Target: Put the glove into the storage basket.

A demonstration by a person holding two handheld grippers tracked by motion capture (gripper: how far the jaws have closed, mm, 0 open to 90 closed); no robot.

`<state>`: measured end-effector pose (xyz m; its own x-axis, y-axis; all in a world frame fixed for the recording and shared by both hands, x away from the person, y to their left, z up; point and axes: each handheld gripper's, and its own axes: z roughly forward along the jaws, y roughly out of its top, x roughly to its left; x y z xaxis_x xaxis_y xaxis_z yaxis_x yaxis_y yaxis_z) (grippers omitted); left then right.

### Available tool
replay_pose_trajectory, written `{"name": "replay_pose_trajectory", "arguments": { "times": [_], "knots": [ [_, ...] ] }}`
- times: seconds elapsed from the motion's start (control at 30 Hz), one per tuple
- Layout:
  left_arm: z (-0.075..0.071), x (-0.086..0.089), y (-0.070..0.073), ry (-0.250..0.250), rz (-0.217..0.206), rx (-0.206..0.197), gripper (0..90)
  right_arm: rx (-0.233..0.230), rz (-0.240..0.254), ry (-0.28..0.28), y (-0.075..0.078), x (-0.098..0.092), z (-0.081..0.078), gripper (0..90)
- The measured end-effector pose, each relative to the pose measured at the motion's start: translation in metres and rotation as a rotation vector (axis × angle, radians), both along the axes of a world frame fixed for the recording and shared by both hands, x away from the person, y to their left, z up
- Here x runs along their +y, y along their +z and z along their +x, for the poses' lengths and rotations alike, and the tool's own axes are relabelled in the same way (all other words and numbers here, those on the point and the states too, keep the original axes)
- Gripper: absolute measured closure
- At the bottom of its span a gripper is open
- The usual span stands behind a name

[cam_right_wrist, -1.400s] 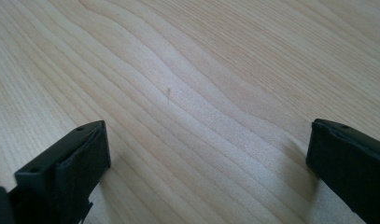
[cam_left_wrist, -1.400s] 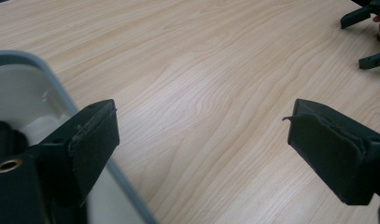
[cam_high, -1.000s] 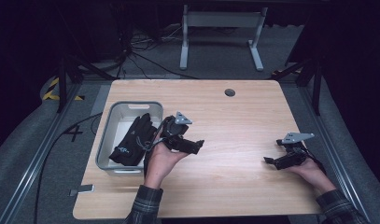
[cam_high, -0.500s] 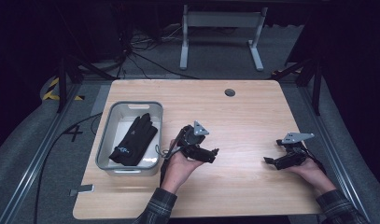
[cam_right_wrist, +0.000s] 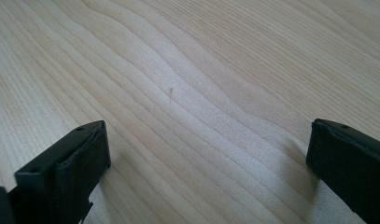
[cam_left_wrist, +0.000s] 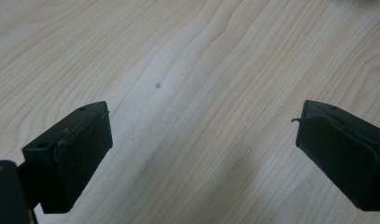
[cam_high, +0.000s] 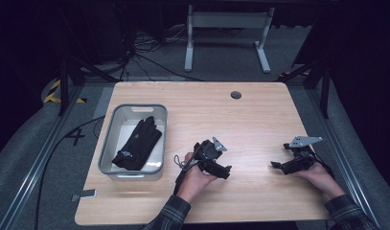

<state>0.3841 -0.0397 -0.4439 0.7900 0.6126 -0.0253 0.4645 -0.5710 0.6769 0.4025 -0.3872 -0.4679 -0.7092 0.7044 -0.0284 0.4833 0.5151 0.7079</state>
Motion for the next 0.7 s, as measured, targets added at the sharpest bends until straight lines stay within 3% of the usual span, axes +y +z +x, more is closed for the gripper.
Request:
{"name": "replay_pose_trajectory", "arguments": {
  "times": [0.23, 0.37, 0.47, 0.57, 0.7],
  "knots": [
    [-0.003, -0.012, -0.017, -0.001, 0.048, -0.014, 3.9, 0.000, 0.000, 0.000, 0.000, 0.000, 0.000, 0.1],
    [-0.002, -0.014, -0.022, -0.004, 0.061, -0.002, 3.4, 0.000, -0.001, 0.001, 0.000, 0.000, 0.000, 0.1],
    [-0.001, -0.014, -0.026, -0.014, 0.031, 0.011, 1.4, 0.000, 0.000, 0.002, 0.000, 0.000, 0.000, 0.1],
    [-0.002, -0.013, -0.030, -0.041, -0.009, -0.018, 0.0, -0.001, 0.001, 0.004, 0.000, 0.000, 0.000, 0.1],
    [-0.002, -0.013, -0.030, -0.042, -0.009, -0.017, 0.0, -0.001, 0.000, 0.004, 0.000, 0.000, 0.000, 0.1]
  ]
}}
